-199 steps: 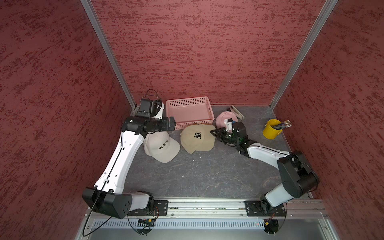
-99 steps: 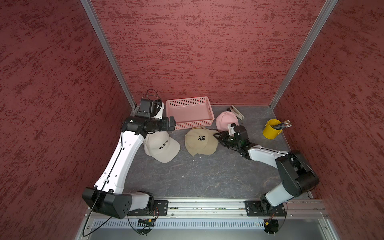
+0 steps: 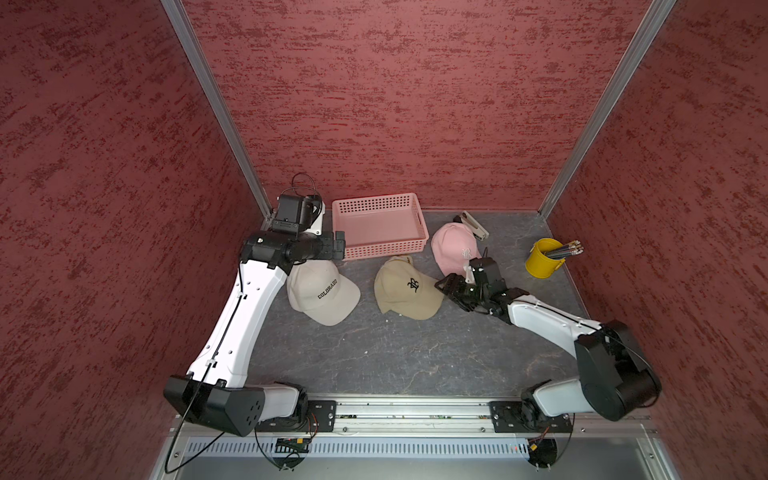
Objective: Turn the baseball cap inside out
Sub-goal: Place the baseball cap at the center of the board, then reset both arms
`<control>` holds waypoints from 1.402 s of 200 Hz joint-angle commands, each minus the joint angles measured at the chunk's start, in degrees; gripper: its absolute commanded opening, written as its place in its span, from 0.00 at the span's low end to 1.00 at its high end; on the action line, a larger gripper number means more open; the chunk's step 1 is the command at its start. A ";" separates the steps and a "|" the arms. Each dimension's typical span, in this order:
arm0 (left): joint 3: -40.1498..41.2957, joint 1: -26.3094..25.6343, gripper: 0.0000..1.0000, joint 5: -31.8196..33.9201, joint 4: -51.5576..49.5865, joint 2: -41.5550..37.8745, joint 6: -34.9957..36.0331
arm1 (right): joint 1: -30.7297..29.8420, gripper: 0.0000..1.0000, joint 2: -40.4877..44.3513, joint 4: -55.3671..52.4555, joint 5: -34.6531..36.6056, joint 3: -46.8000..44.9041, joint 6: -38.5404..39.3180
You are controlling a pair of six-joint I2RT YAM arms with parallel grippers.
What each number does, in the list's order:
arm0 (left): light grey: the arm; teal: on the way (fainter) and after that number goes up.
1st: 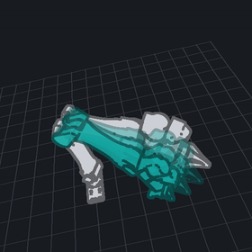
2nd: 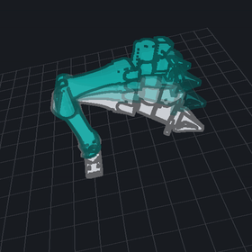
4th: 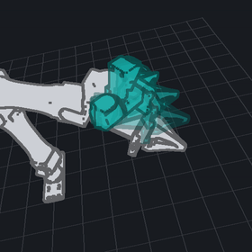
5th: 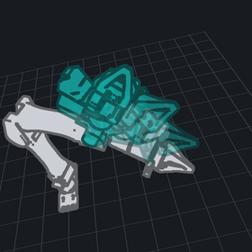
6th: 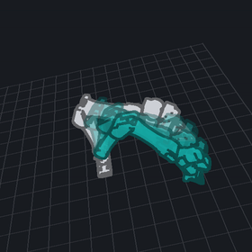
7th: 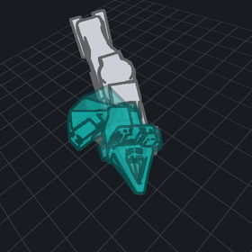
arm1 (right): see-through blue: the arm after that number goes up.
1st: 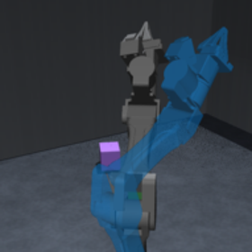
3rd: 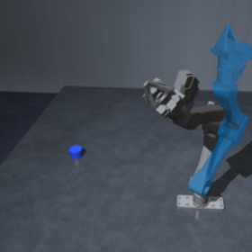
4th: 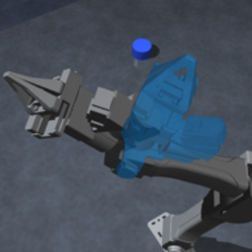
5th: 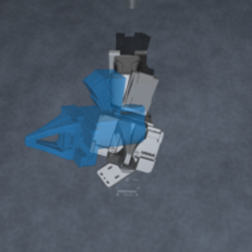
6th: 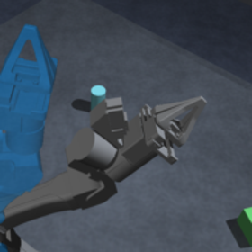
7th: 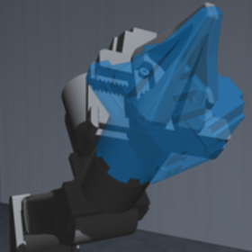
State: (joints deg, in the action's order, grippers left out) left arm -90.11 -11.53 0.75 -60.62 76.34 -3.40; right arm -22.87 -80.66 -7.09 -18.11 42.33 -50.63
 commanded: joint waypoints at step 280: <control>67.33 7.93 1.00 9.72 80.31 -23.25 2.24 | 9.40 0.98 6.32 39.38 45.30 -12.56 52.34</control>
State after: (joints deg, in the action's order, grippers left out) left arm -23.22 -4.93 8.93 9.02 51.35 -2.70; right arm -16.71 -75.75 27.24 29.93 31.79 0.14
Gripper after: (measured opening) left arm 0.996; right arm 0.984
